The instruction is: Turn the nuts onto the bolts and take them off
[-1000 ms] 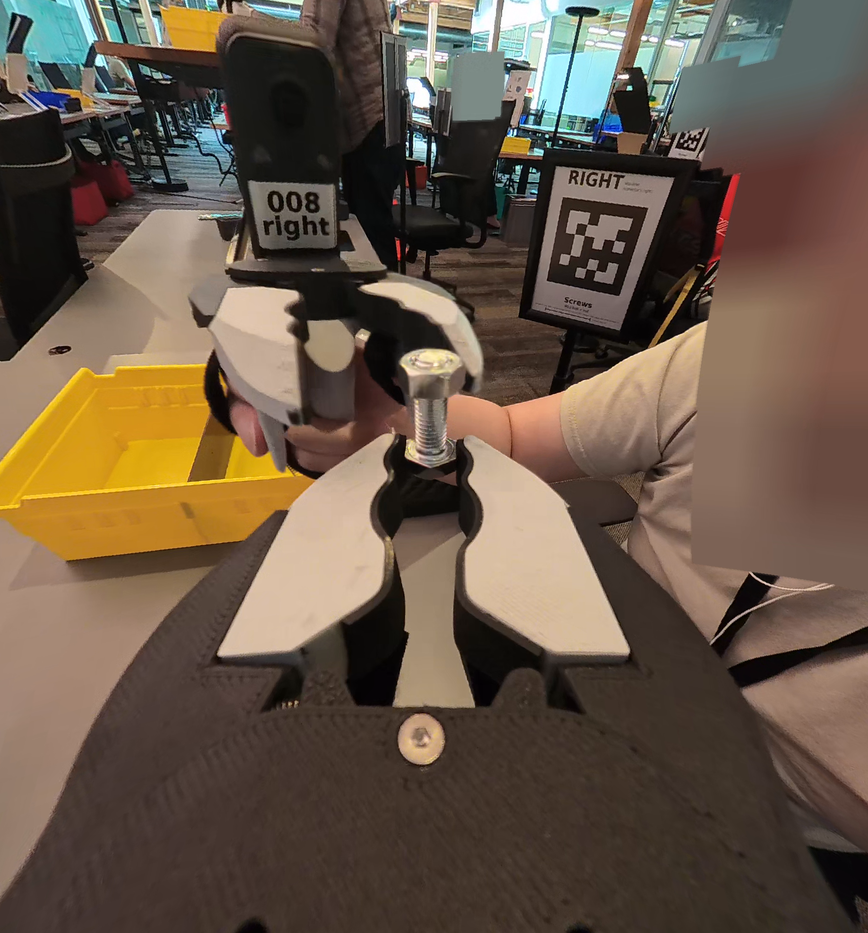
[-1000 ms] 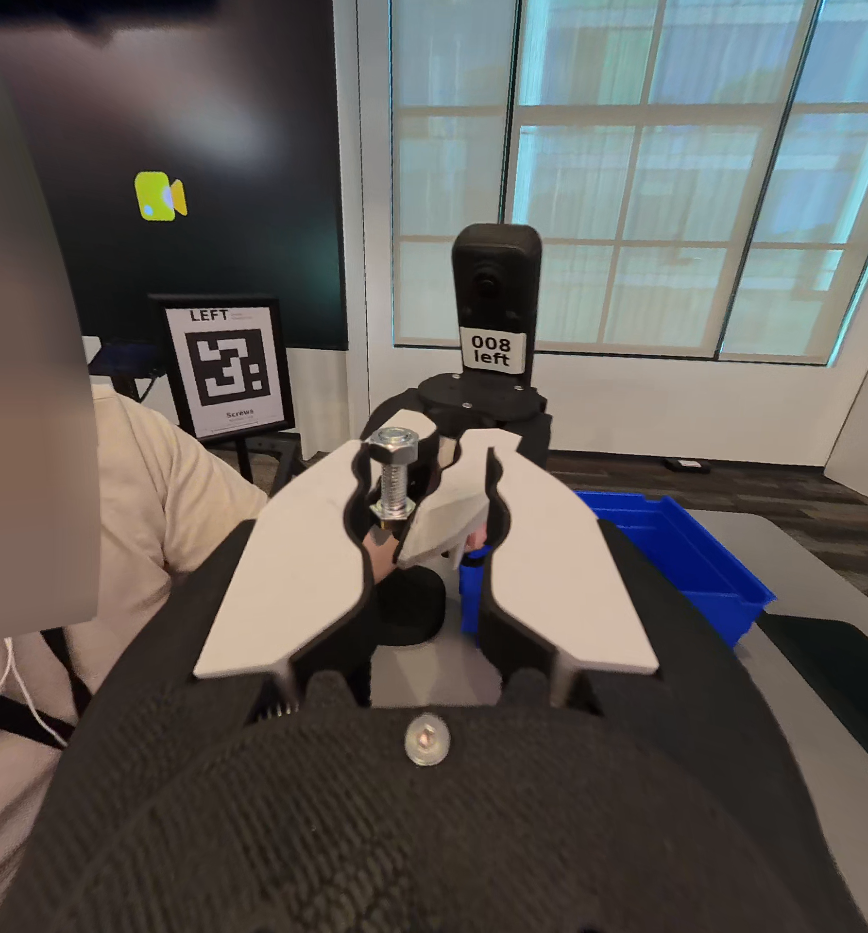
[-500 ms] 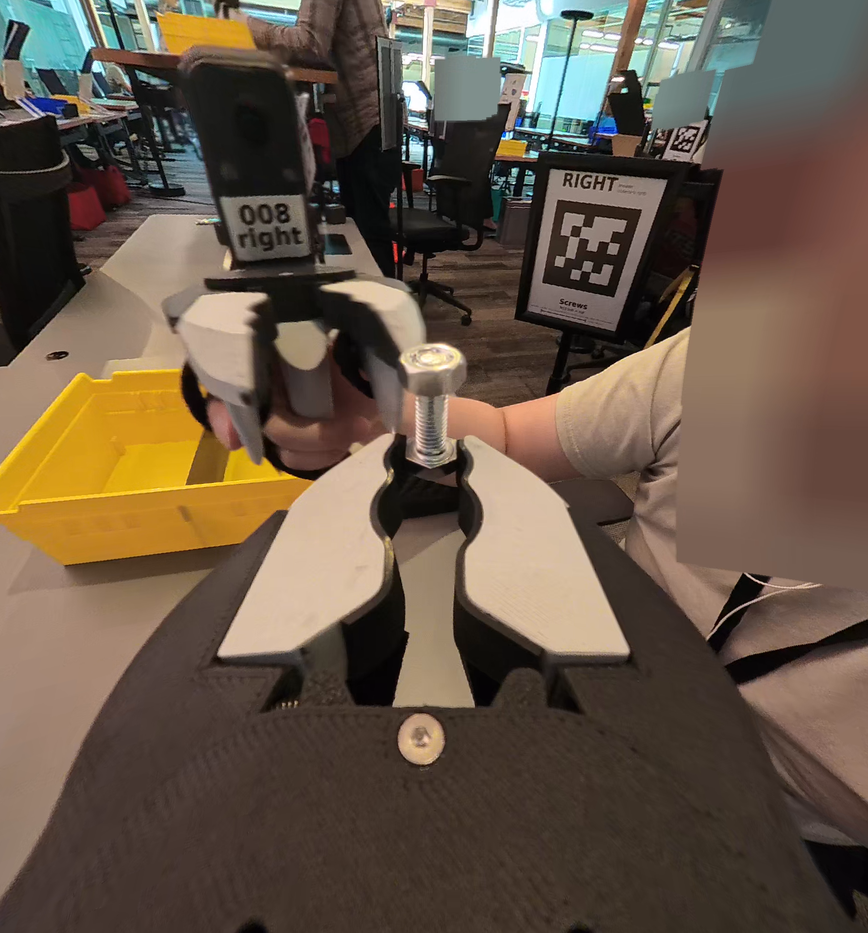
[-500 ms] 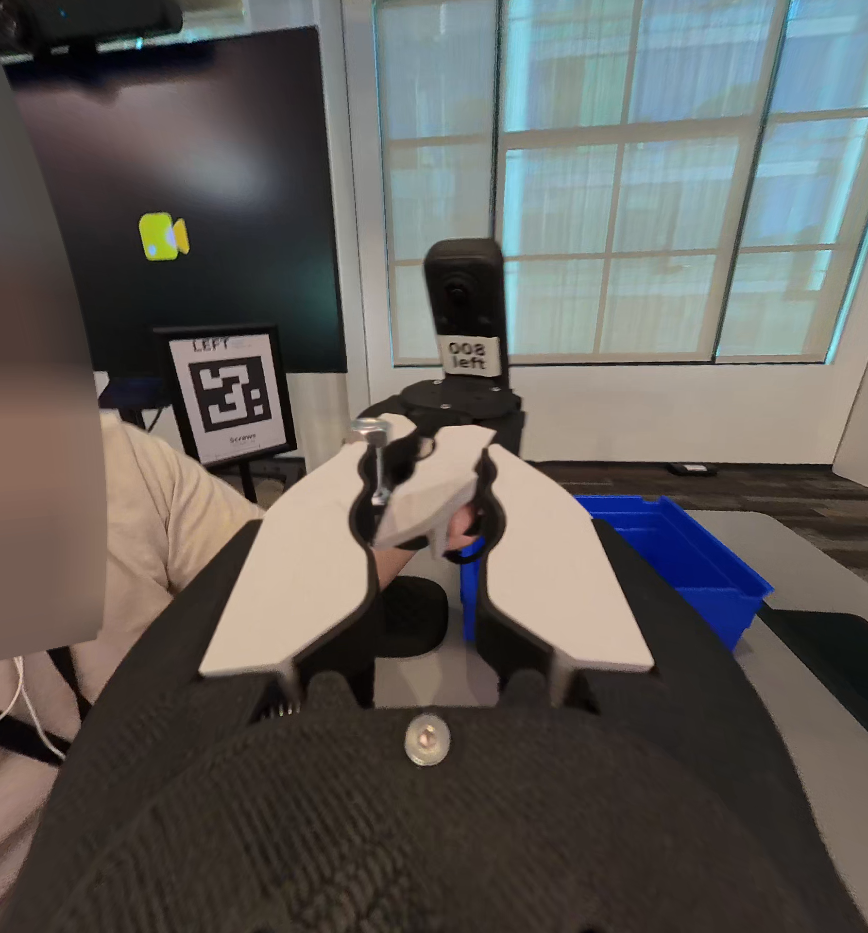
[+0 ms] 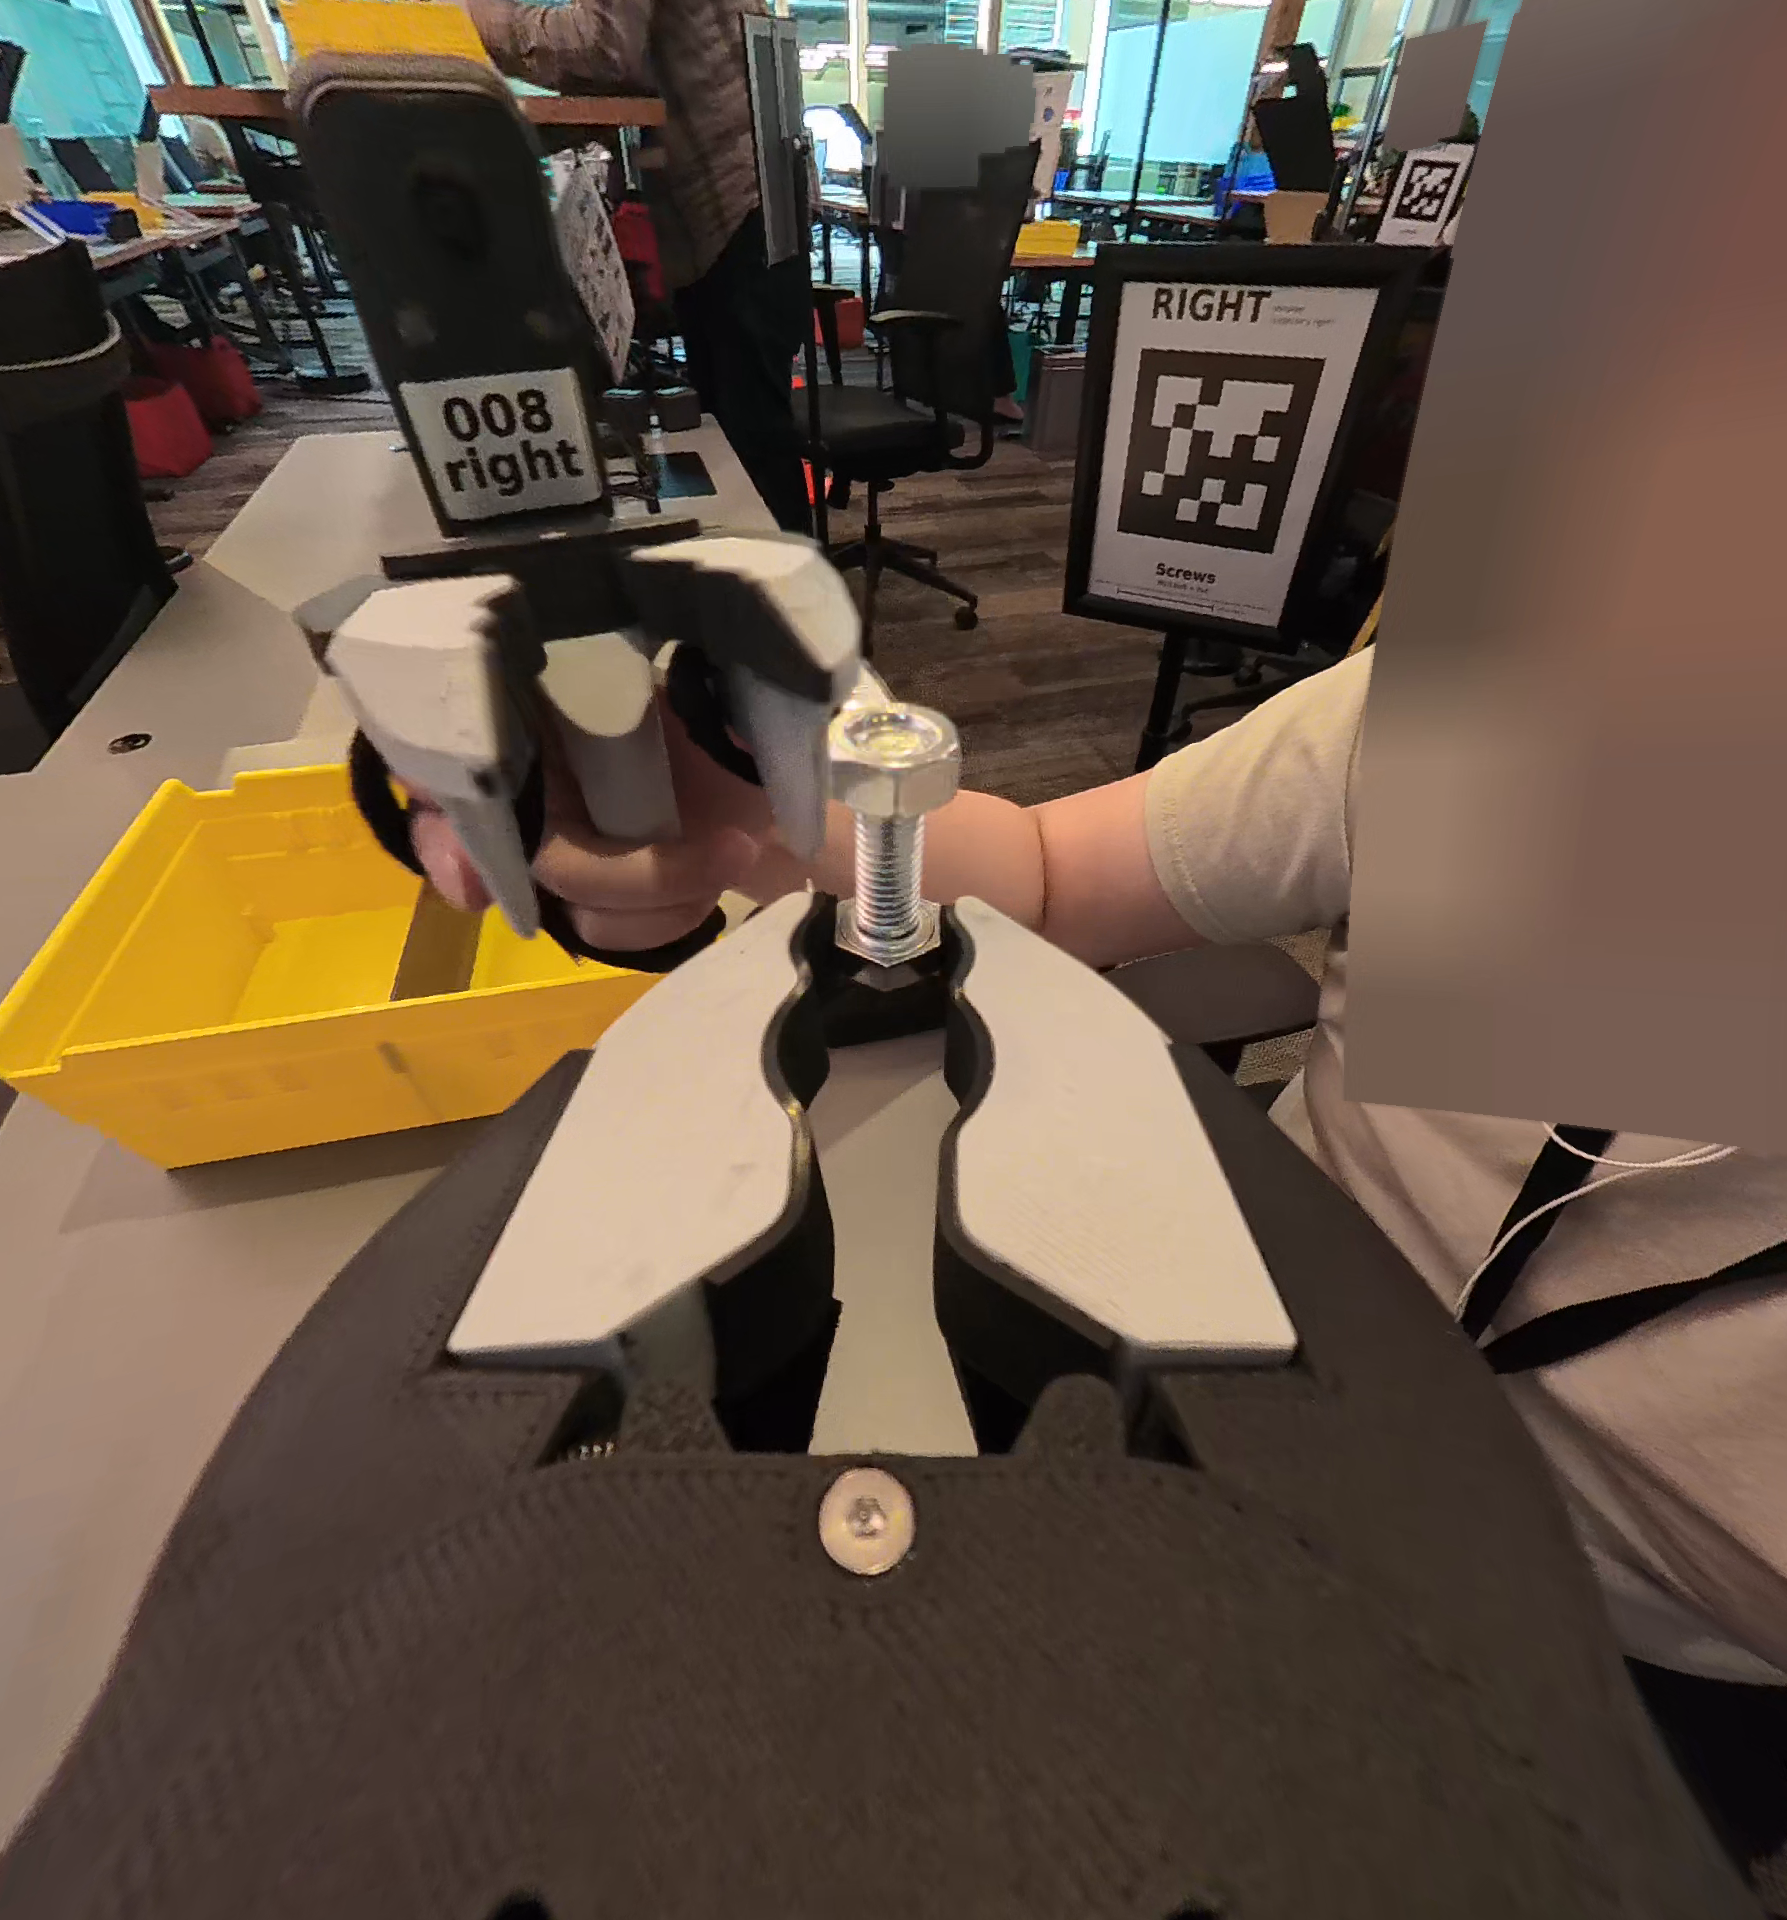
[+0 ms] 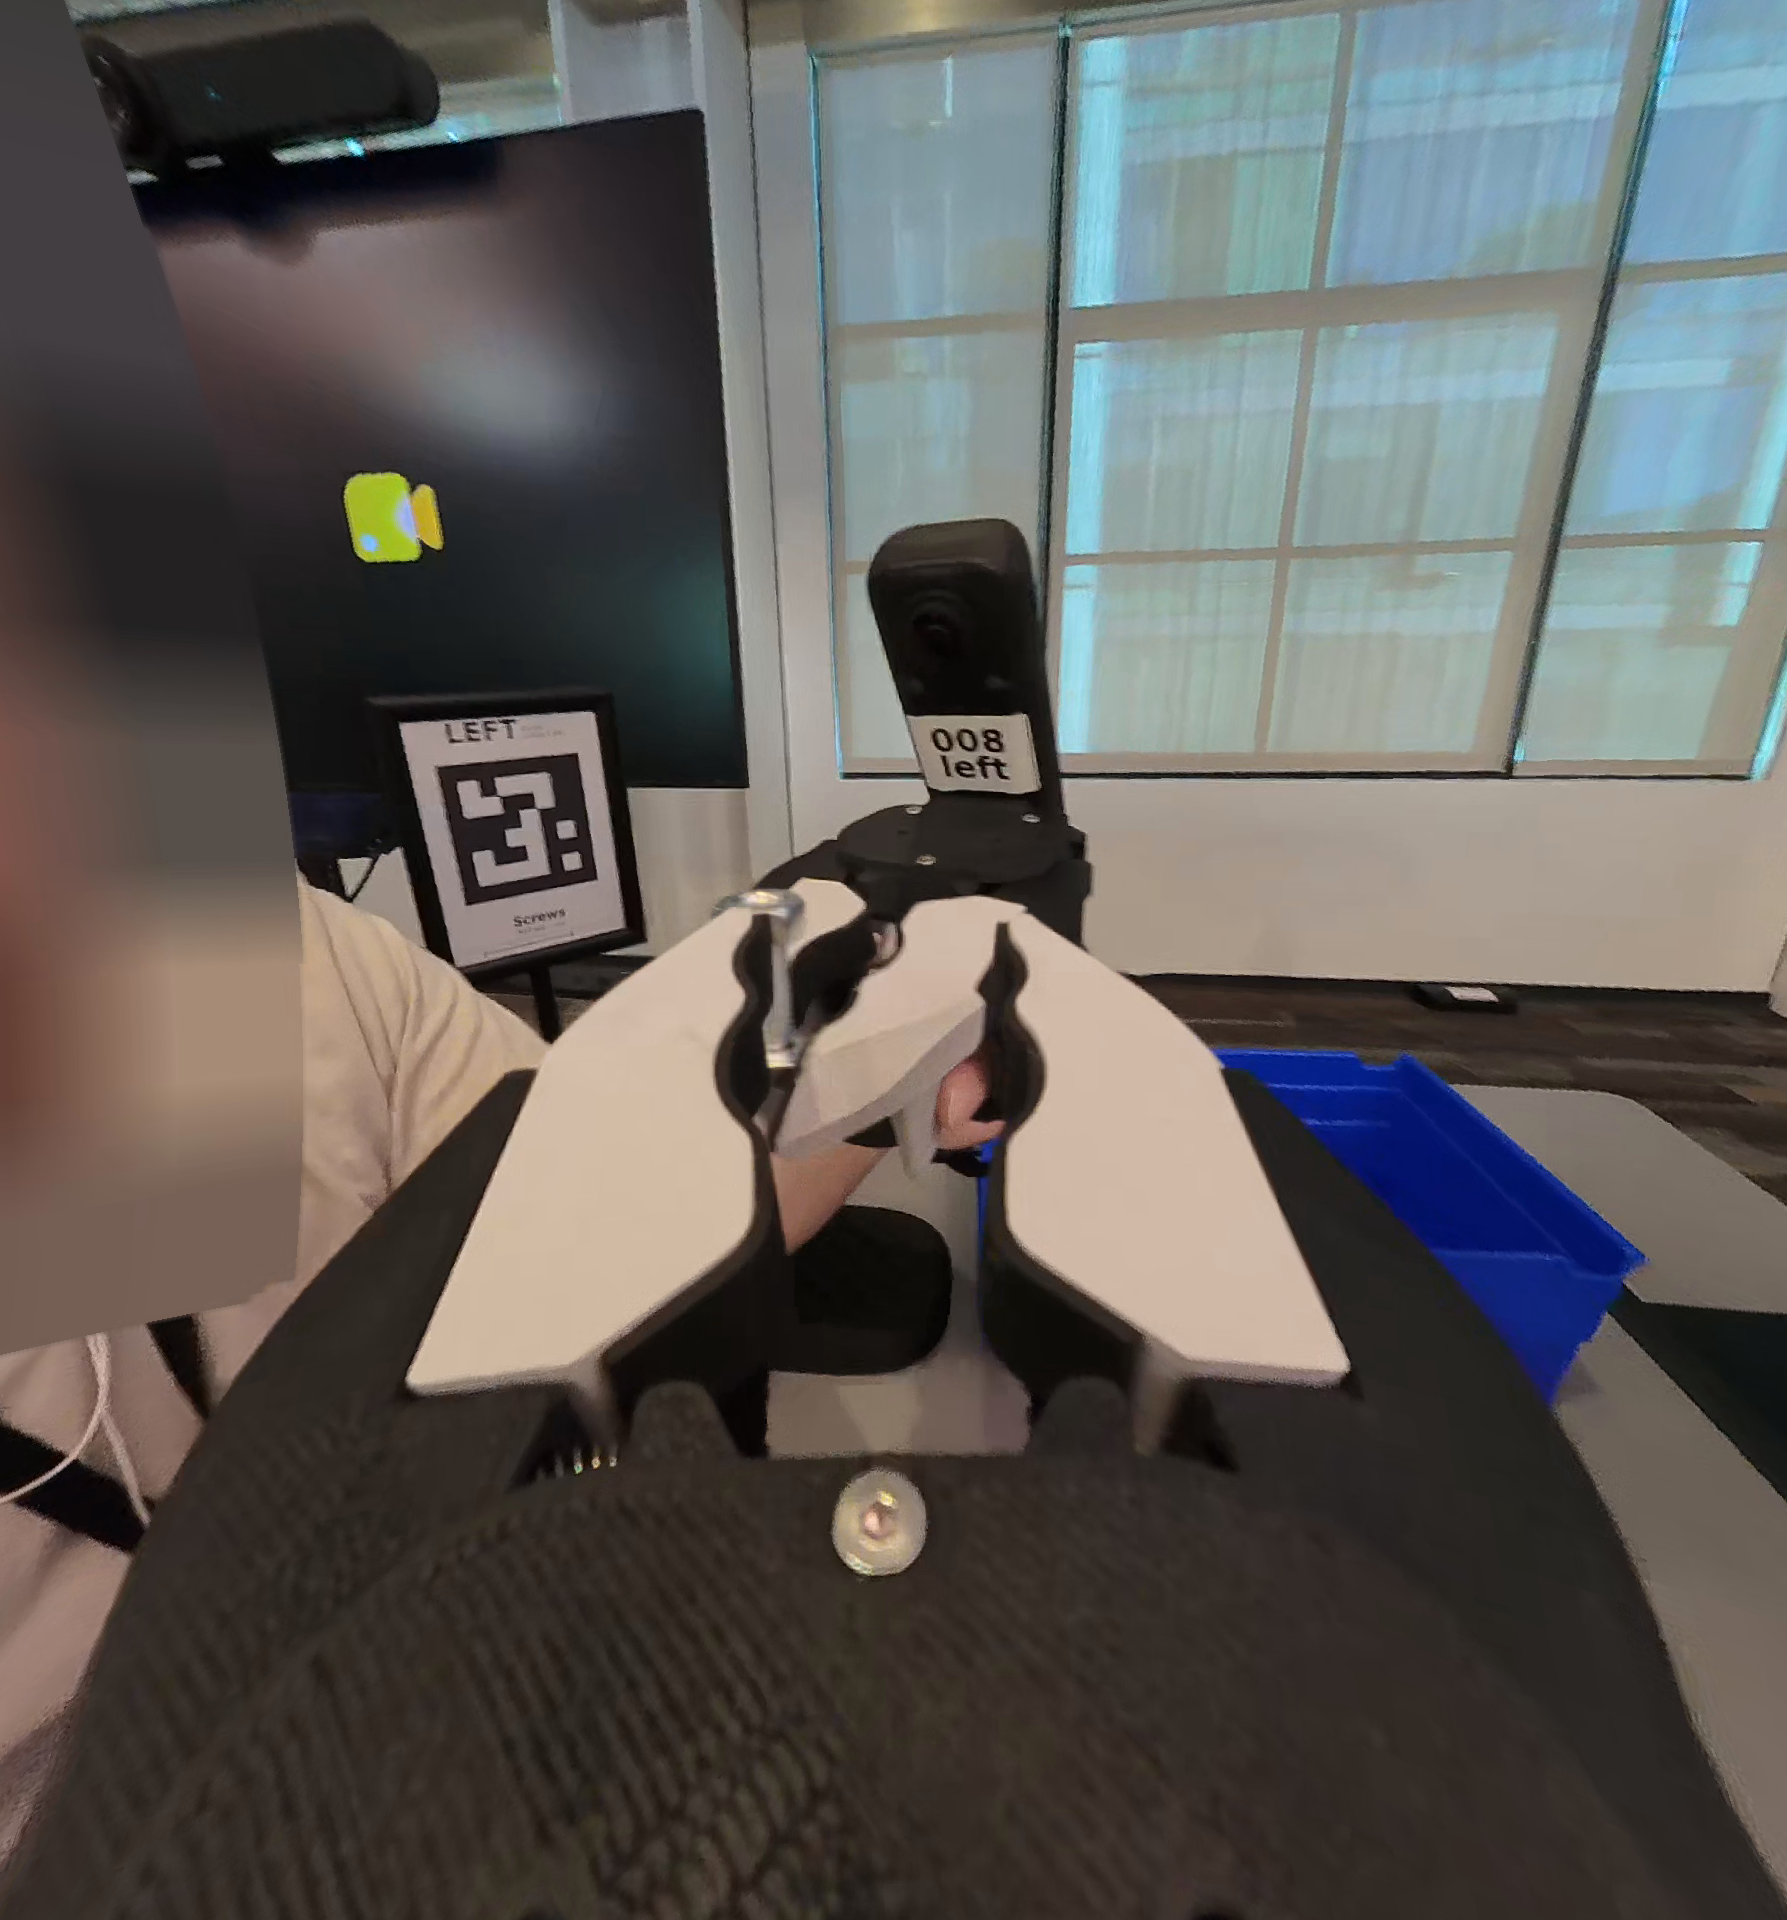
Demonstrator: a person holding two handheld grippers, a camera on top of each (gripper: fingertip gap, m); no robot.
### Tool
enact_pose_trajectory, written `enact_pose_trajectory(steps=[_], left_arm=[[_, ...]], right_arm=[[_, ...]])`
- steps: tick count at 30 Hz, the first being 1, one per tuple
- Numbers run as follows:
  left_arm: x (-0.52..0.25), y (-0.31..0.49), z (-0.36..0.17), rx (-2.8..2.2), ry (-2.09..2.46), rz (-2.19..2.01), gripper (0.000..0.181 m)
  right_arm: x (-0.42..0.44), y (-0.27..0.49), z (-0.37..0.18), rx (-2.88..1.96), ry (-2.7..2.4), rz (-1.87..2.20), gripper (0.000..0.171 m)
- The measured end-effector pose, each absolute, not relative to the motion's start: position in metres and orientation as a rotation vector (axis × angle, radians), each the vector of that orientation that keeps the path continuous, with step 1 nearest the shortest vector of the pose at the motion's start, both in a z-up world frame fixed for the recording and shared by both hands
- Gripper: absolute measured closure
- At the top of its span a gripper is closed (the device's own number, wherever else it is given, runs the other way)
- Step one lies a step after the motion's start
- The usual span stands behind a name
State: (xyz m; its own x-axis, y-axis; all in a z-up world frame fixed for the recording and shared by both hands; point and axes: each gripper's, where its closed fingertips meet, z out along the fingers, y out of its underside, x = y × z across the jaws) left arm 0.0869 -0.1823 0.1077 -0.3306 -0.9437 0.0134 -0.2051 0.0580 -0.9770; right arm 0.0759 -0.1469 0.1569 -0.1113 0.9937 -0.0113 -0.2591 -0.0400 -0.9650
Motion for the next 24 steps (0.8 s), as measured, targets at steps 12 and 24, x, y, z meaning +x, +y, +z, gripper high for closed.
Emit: enact_pose_trajectory(steps=[12, 24], left_arm=[[0.086, -0.183, 0.109, -1.164, 1.63, -1.338, 0.163], [0.087, -0.177, 0.106, -1.199, 1.619, -1.316, 0.163]], right_arm=[[0.081, -0.136, 0.154, -0.99, -1.04, 1.426, 0.133], [0.06, -0.163, 0.153, -0.965, -1.155, 1.352, 0.132]])
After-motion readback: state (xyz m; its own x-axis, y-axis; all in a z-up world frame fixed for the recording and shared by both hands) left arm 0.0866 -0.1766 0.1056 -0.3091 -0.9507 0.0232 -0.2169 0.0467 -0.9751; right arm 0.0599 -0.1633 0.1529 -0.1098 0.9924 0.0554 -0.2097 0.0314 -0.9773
